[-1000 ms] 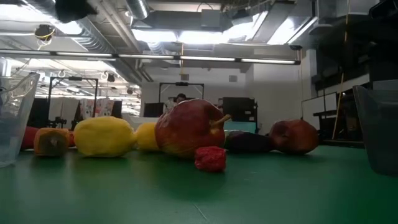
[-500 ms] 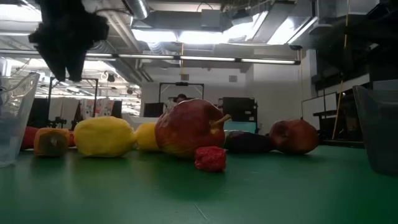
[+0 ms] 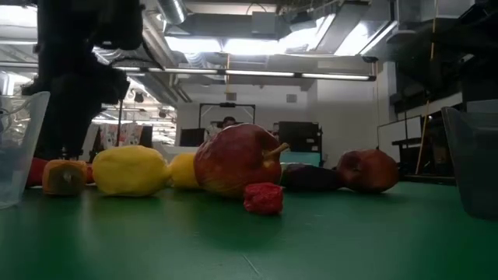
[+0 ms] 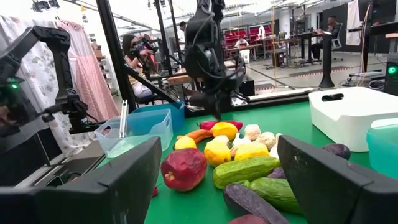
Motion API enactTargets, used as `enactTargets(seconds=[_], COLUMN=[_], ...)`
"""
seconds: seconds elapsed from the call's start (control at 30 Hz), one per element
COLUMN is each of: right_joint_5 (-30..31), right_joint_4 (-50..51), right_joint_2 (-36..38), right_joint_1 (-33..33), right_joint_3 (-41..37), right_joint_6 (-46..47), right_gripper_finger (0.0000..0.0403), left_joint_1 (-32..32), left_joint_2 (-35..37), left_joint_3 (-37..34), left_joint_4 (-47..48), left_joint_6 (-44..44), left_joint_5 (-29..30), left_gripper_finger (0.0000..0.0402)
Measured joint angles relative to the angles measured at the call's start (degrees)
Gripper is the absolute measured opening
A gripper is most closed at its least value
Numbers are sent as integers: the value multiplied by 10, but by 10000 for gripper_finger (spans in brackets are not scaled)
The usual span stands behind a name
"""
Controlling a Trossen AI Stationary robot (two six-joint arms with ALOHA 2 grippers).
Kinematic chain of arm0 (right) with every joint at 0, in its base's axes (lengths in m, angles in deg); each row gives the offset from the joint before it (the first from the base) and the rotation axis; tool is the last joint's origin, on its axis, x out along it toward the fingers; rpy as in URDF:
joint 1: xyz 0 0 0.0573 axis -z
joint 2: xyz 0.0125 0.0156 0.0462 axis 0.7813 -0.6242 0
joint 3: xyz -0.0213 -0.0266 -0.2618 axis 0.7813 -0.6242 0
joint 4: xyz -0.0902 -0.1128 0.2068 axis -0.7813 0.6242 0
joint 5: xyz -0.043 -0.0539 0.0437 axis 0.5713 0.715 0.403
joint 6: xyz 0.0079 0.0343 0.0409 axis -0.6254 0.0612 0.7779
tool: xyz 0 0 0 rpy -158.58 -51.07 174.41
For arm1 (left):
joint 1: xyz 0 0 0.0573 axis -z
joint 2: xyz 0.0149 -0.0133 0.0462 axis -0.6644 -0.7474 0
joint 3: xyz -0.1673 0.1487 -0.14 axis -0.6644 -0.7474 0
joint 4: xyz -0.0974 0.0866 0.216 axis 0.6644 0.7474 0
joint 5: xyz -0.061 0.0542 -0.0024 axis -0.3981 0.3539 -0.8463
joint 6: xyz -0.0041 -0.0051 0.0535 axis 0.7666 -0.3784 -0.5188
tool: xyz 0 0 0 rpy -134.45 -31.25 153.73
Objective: Sort produce into baskets
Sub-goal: Put the red chili pepper into the blue bin
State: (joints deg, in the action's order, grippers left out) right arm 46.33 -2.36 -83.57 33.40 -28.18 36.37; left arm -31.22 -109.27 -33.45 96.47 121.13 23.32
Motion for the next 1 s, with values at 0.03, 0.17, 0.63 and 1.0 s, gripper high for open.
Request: enactTargets(seconds=[0.03, 0.17, 0.63, 1.0], right_joint_5=[0, 0, 0, 0], right_joint_4=[0, 0, 5, 5], right_joint_2=[0, 0, 0, 0], right_joint_1=[0, 0, 0, 0], right_joint_3=[0, 0, 0, 0], right_joint_6=[0, 0, 0, 0], right_gripper_finger=[321, 321, 321, 321], left_joint_1=[0, 0, 0, 30], left_joint_2=[2, 4, 3, 32], left_joint_3=[-11, -27, -15, -15], left_joint_4=[-20, -73, -55, -33], left_joint_6=[1, 10, -53, -333], left_joint_5=[-3, -10, -12, -57], left_gripper_finger=[296, 296, 296, 296])
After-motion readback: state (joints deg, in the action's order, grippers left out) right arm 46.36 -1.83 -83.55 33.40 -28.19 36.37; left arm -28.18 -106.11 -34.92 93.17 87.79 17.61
